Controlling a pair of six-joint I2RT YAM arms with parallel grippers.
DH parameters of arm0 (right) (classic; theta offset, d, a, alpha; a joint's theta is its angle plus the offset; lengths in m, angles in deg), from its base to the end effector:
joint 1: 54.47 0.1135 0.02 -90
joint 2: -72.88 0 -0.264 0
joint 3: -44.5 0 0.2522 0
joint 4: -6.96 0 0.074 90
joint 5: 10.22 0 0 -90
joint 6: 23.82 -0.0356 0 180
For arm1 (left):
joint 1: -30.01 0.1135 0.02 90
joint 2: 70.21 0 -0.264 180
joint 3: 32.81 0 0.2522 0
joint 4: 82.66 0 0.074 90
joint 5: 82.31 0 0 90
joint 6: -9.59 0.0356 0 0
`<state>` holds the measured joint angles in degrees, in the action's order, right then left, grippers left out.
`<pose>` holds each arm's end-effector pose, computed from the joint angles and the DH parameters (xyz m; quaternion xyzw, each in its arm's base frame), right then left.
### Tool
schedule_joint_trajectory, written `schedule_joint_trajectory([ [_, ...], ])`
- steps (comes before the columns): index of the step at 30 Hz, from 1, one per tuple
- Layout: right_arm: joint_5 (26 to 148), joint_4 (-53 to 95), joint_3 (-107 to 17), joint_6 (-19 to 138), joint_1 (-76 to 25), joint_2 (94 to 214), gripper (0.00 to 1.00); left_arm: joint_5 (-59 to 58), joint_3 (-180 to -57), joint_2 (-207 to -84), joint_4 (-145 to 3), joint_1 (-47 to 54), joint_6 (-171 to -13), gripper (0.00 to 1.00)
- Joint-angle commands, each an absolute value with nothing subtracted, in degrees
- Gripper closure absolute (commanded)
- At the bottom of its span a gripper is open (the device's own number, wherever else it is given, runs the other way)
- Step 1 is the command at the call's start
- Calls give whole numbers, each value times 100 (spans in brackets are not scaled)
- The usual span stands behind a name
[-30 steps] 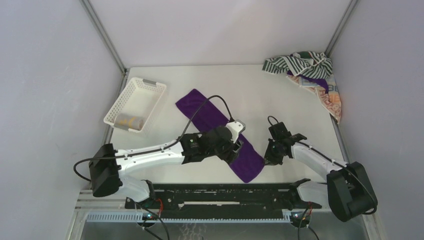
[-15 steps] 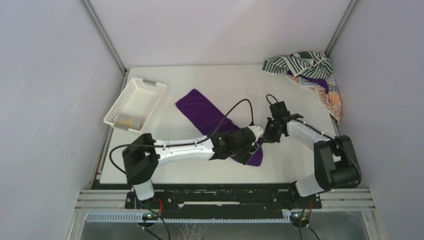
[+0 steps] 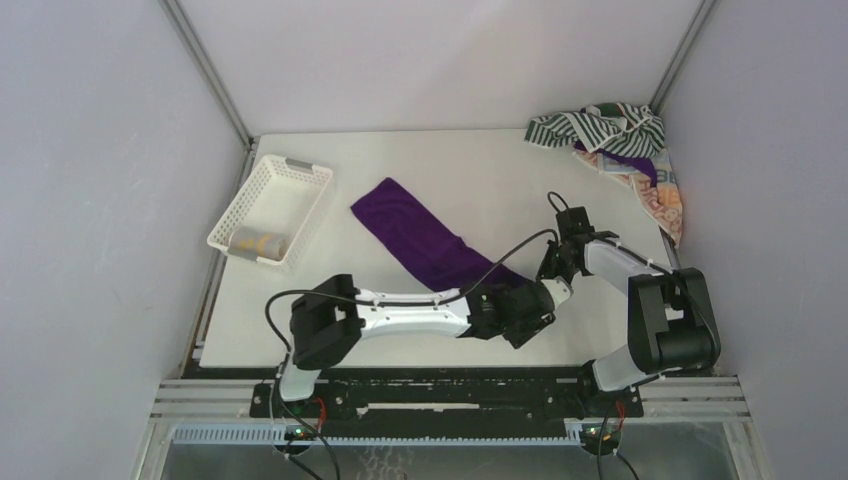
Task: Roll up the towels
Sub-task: Fold the towel at the center of the board.
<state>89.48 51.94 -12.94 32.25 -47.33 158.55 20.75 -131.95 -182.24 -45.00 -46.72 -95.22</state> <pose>0.2511 0.0375 0.1530 0.2164 0.9618 0.1294 0.1069 0.1074 -0.4205 0.2180 0.4482 0.8217 -0.1656 0.3106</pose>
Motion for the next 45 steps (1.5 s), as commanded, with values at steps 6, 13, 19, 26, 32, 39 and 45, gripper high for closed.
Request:
schedule_joint_trajectory([
  [6,9133,5077,-1294,3410,-4873,15851,100,2028,-13894,-18855,-4188,-4725,-9129,46],
  [13,9203,5062,-1295,3399,-4917,15788,100,1989,-14204,-19330,-3860,-4729,-9003,47],
  [19,9278,5102,-1295,3393,-4973,15694,100,1882,-14297,-19440,-3764,-4712,-9005,46],
  [26,9344,5160,-1314,3365,-5000,15446,100,1335,-14212,-19531,-3819,-4469,-9142,47],
  [32,9393,5220,-1313,3356,-5002,15307,100,1053,-14313,-19682,-3755,-4340,-9254,47],
  [39,9380,5358,-1233,3410,-5004,15147,100,868,-14325,-19848,-3734,-4084,-9543,63],
  [45,9442,5361,-1064,3406,-5001,14992,100,824,-14340,-19884,-3697,-4048,-9595,85],
])
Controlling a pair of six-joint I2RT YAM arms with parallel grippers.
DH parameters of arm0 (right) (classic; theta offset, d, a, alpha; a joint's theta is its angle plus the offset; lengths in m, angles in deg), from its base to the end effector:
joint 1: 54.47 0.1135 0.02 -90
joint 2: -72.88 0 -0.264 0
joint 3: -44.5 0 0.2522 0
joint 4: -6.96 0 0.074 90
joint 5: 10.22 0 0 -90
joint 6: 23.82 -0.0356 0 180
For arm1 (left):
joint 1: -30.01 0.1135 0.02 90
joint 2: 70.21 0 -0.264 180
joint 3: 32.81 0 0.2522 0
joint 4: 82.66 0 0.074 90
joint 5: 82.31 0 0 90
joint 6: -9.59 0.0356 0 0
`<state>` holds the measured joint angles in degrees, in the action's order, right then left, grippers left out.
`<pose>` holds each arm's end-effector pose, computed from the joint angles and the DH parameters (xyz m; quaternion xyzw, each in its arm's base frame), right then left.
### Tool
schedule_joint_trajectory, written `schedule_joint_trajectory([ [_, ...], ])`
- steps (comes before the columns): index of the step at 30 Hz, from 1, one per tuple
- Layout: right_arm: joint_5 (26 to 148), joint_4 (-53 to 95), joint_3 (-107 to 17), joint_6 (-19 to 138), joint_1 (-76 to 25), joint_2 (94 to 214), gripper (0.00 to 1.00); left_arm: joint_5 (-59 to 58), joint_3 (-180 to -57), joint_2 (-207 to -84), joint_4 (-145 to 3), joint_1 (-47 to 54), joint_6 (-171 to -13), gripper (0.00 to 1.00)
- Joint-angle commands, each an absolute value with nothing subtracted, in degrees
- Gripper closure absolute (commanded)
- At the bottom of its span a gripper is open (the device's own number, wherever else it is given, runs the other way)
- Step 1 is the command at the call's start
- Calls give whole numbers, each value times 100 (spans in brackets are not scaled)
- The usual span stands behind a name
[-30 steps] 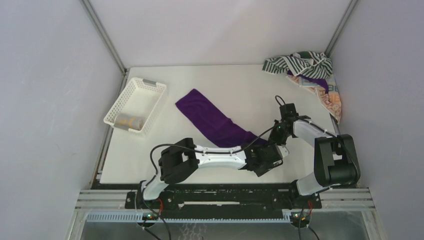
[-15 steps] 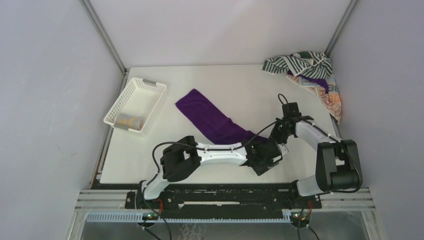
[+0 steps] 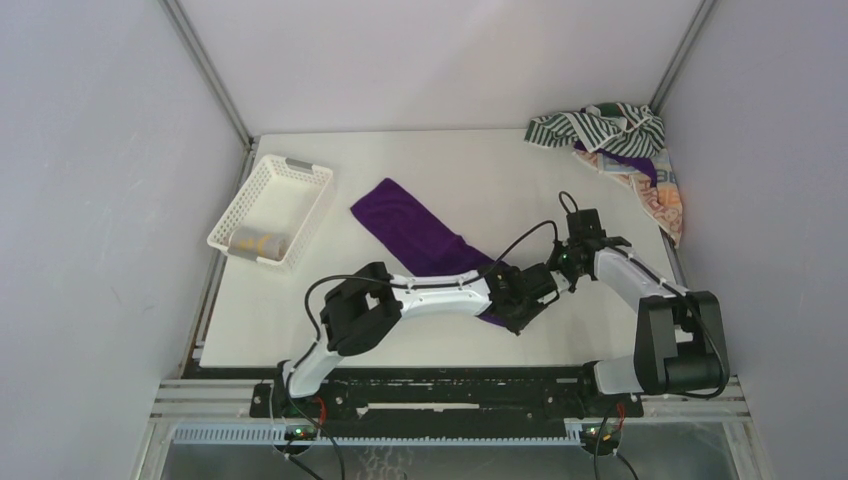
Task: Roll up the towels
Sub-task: Fold the towel at the center of the board.
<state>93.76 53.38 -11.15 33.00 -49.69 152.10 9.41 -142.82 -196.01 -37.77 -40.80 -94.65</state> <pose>0.2374 0.0285 0.1700 0.2193 0.9528 0.1694 0.1241 0.1558 -0.4443 0.1634 0.4550 0.8536 -0.1603 0.1963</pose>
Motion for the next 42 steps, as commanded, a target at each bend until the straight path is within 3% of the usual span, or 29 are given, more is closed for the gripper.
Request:
schedule_joint_trajectory([
  [1,9438,5367,-1059,3412,-5001,14977,100,834,-14309,-19852,-3715,-4050,-9585,93],
  [2,9430,5375,-1059,3425,-5002,14964,100,862,-14271,-19799,-3752,-4044,-9576,99],
  [8,9364,5344,-1057,3467,-5005,14974,100,860,-14071,-19524,-3934,-4043,-9537,99],
  [14,9335,5329,-1061,3522,-5004,15117,100,1064,-14034,-18891,-3993,-4240,-9477,70],
  [18,9377,5299,-1062,3516,-5003,15136,100,1332,-14212,-18773,-4032,-4290,-9452,59],
  [42,9420,5320,-1057,3502,-5006,15076,100,1328,-14898,-19856,-3417,-4297,-9131,54],
])
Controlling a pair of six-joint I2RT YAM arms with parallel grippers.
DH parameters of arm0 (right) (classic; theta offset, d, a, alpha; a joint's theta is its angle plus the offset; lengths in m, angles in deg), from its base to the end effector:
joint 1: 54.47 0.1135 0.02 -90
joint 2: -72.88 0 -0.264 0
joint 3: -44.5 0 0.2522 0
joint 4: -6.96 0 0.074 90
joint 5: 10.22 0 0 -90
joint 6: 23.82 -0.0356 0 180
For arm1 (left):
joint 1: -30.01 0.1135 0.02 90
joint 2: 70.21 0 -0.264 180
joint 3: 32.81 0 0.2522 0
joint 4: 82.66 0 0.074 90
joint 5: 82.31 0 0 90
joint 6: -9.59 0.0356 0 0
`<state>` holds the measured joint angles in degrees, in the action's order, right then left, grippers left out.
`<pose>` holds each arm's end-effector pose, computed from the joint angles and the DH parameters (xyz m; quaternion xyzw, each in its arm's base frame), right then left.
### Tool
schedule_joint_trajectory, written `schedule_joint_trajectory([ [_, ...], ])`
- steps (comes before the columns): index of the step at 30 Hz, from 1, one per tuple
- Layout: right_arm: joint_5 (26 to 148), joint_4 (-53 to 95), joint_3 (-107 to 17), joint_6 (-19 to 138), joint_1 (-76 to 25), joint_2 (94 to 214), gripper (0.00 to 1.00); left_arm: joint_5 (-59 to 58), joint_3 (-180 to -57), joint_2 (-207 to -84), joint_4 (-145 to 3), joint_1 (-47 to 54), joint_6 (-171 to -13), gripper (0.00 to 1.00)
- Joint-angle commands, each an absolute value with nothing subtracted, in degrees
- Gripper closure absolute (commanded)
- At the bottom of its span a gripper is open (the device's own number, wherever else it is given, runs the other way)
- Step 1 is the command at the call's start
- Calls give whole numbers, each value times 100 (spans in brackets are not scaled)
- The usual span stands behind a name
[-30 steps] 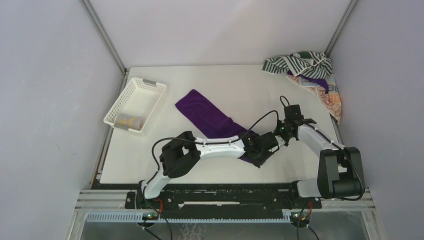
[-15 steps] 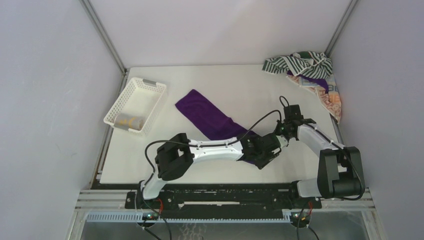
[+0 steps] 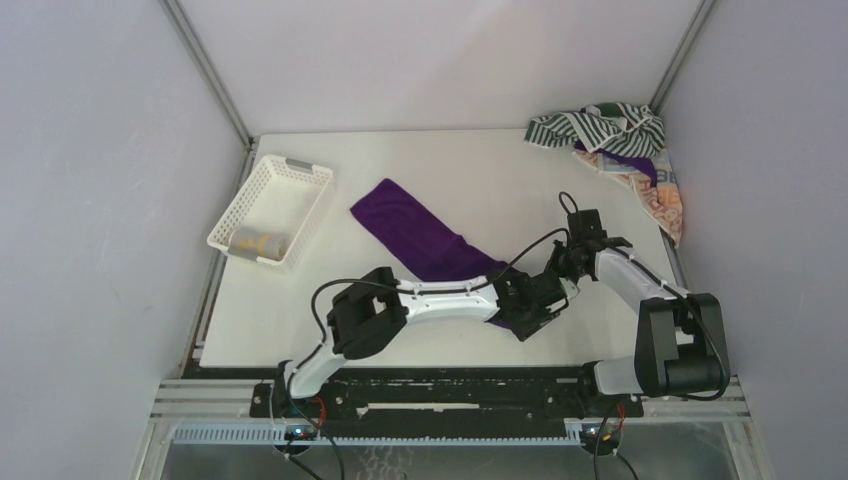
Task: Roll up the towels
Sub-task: Fold the towel at the center of the board.
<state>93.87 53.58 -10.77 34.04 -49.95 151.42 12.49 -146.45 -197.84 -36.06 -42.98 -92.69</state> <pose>0.2351 0.0273 0.1707 0.2125 0.9541 0.1691 0.1265 0.1432 -0.4578 0.1662 0.4792 0.8393 -0.1420 0.2140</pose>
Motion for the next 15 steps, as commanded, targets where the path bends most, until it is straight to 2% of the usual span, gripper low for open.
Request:
schedule_joint_trajectory([
  [1,9437,5322,-1058,3496,-5005,15075,100,1355,-14909,-19874,-3364,-4296,-9136,54],
  [7,9457,5325,-1063,3487,-5006,15007,100,1303,-14853,-20003,-3086,-4224,-9200,58],
  [11,9472,5366,-1105,3476,-5003,14958,100,1169,-14672,-20003,-3067,-4138,-9263,67],
  [15,9473,5392,-1121,3472,-5001,14889,100,1075,-14554,-19950,-3122,-4097,-9270,81],
])
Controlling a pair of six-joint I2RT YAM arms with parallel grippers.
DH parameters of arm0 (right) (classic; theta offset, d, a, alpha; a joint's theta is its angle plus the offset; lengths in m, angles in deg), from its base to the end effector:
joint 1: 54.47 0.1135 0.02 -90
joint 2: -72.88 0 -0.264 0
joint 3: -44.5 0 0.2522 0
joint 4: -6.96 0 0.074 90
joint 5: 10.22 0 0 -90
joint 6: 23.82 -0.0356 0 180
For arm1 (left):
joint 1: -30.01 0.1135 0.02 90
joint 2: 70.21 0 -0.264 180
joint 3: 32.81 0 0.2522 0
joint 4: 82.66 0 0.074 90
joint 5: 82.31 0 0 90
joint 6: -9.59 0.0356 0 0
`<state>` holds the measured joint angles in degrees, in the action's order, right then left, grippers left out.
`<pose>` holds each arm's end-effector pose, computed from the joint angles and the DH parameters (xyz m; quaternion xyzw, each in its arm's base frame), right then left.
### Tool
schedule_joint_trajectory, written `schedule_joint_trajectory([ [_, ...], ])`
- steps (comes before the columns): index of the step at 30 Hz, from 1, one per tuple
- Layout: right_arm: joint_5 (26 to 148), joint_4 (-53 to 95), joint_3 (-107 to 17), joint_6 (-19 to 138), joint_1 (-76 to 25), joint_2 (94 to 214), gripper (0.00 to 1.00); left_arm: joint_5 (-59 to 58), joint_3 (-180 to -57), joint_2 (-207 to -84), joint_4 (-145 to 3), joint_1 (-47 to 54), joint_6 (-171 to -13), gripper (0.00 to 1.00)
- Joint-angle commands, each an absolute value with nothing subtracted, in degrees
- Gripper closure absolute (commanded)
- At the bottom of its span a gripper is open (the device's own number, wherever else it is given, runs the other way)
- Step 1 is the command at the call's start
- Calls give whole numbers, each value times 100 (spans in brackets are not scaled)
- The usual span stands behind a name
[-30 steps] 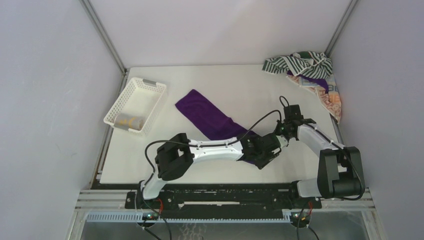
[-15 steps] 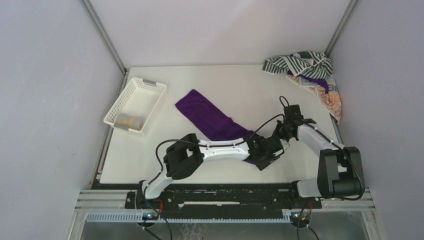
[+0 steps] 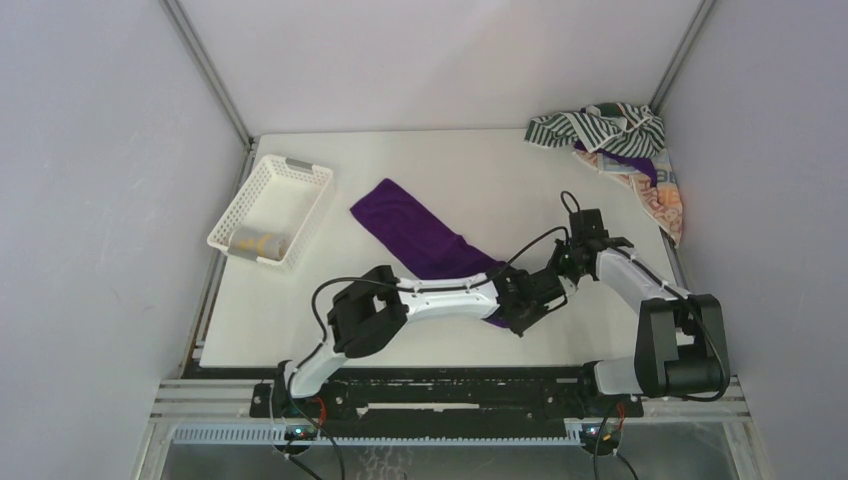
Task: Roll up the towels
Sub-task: Fold the towel at the center of the board.
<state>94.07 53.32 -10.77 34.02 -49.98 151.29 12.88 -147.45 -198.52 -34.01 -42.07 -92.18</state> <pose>0.2355 0.0273 0.1714 0.2120 0.9534 0.1717 0.1291 0.1506 -0.4553 0.1641 0.4779 0.8441 -0.1270 0.2072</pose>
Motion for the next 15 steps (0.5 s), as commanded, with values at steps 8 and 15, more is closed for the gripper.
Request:
schedule_joint_trajectory([
  [8,9256,5651,-1311,3532,-5015,14588,100,708,-14002,-18913,-3652,-4005,-9376,100],
  [15,8257,6534,-1771,3631,-5088,13831,100,360,-14466,-18153,-3403,-4280,-9372,100],
])
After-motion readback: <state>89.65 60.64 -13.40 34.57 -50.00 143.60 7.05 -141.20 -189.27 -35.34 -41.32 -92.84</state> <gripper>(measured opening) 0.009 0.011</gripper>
